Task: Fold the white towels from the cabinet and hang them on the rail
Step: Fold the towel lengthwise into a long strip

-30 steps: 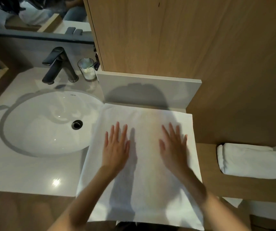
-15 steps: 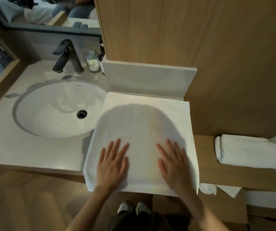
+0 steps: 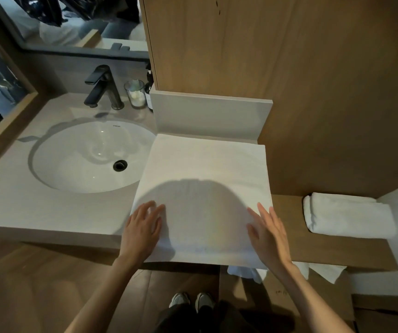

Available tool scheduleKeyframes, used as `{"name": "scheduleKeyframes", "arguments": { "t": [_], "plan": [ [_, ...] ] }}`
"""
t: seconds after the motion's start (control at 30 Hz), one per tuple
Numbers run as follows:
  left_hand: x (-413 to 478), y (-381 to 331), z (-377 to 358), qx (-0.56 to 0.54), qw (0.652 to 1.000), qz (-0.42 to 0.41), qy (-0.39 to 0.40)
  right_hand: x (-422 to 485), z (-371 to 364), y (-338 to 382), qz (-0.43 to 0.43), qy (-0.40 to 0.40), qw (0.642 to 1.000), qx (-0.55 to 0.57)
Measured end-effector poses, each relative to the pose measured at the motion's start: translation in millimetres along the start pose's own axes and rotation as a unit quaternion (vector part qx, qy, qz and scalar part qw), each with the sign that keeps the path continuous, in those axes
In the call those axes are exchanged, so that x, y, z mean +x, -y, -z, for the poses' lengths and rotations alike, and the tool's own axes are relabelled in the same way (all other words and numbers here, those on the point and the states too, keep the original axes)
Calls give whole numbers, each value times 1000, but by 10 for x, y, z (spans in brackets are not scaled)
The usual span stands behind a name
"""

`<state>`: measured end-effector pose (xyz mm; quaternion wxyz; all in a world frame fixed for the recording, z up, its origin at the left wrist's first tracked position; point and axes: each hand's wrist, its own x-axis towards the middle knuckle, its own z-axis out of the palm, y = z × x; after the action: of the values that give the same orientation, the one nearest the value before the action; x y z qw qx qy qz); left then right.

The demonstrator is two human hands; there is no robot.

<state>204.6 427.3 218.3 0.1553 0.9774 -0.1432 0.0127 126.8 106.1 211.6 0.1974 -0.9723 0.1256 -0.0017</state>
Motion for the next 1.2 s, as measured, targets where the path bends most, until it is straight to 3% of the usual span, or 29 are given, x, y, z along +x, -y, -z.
{"name": "scheduleKeyframes", "arguments": {
  "t": [0.23, 0.43, 0.53, 0.63, 0.83, 0.97, 1.03, 1.1, 1.2],
  "plan": [
    [86, -44, 125, 39, 999, -13, -19, 39, 162, 134, -4, 24, 994, -108],
    [-174, -126, 57, 46, 996, -73, -23, 420, 364, 317, 6, 51, 987, -153],
    [-299, -217, -30, 36, 993, -112, 11, 698, 406, 459, -11, 114, 981, -157],
    [-391, -391, -69, 17, 995, -95, 22, 965, 365, 566, 8, 176, 966, -188],
    [-330, -784, 33, -73, 995, -50, 39, 1371, 257, 719, 51, 210, 964, -155],
    [-268, -974, 30, -108, 989, -63, 79, 1412, 225, 778, 94, 250, 963, -36],
    [-204, -992, 19, -84, 988, -95, 83, 1315, 195, 734, 105, 232, 967, 6],
    [-91, -884, 12, -70, 991, -111, 34, 1167, 199, 651, 90, 169, 981, 25],
    [182, -477, 46, -68, 997, -17, -32, 911, 269, 484, 14, 76, 996, 36]
  ]
}}
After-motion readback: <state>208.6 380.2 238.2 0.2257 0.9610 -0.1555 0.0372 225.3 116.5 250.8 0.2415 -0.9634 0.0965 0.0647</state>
